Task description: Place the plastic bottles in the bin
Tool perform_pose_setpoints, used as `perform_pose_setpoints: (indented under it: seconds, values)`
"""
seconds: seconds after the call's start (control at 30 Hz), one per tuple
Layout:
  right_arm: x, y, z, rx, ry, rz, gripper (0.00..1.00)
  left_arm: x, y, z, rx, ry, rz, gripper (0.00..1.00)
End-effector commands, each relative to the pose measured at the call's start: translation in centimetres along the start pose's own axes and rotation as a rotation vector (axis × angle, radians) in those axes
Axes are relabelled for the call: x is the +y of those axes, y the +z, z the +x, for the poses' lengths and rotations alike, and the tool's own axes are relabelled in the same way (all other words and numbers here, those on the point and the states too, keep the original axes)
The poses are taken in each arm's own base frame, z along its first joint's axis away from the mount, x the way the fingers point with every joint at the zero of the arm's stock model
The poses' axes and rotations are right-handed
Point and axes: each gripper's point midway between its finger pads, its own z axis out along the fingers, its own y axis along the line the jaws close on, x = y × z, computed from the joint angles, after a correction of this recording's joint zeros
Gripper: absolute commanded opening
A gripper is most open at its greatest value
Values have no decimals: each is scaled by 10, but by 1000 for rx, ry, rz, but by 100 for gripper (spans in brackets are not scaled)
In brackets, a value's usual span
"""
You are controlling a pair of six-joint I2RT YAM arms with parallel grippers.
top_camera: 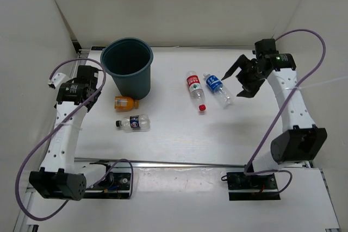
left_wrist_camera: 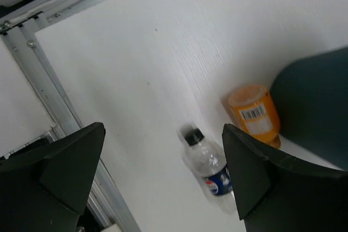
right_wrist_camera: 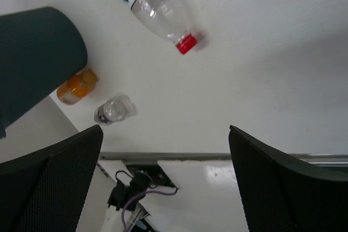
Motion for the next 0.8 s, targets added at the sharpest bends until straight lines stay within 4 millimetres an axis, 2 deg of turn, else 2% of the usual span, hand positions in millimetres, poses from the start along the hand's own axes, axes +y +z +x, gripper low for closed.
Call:
perform_pose_setpoints:
  seconds: [0.0,0.03,0.07,0.1,0.17,0.2,0.23,0.27,0.37,0.4,0.5,0.63,0.67,0.73,0.77]
  values:
    - [5,3,-35,-120,-29,46,100,-5,-21,7,47,101,151,100]
    - [9,0,-44,-150,-31,57,100,-23,-36,-4,5,100,315,100]
    - [3,10,-43,-116,-41,91,100,-25,-39,-8,-12,96,355,100]
    - [5,18,-57,-109,-91,105,100,-26,-43,-13,-27,92,385,100]
    - [4,24,-59,-41,-128,157,100,-22,-45,-19,-49,88,382,100]
    - [-2,44,-63,1,-142,242,100,-21,-44,-20,-47,96,364,100]
    - [-5,28,-78,-68,-180,328,100,-18,-45,-23,-56,102,357,100]
    - [-10,29,-86,-86,-193,375,100,-18,-42,-23,-59,107,342,100]
    - [-20,48,-100,-82,-253,425,100,-18,-37,-14,-36,123,338,100]
    - [-20,54,-95,-36,-237,396,100,-20,-37,-9,-16,131,347,100]
    - [-12,69,-97,-4,-255,328,100,-26,-35,-2,9,135,374,100]
    - [-4,87,-110,-22,-289,296,100,-33,-23,6,33,169,341,100]
    - [-8,101,-113,-2,-285,310,100,-34,-21,12,44,185,336,100]
    - [-5,112,-114,9,-303,313,100,-37,-15,16,55,208,317,100]
    - [-13,124,-114,29,-299,340,100,-39,-18,13,49,202,323,100]
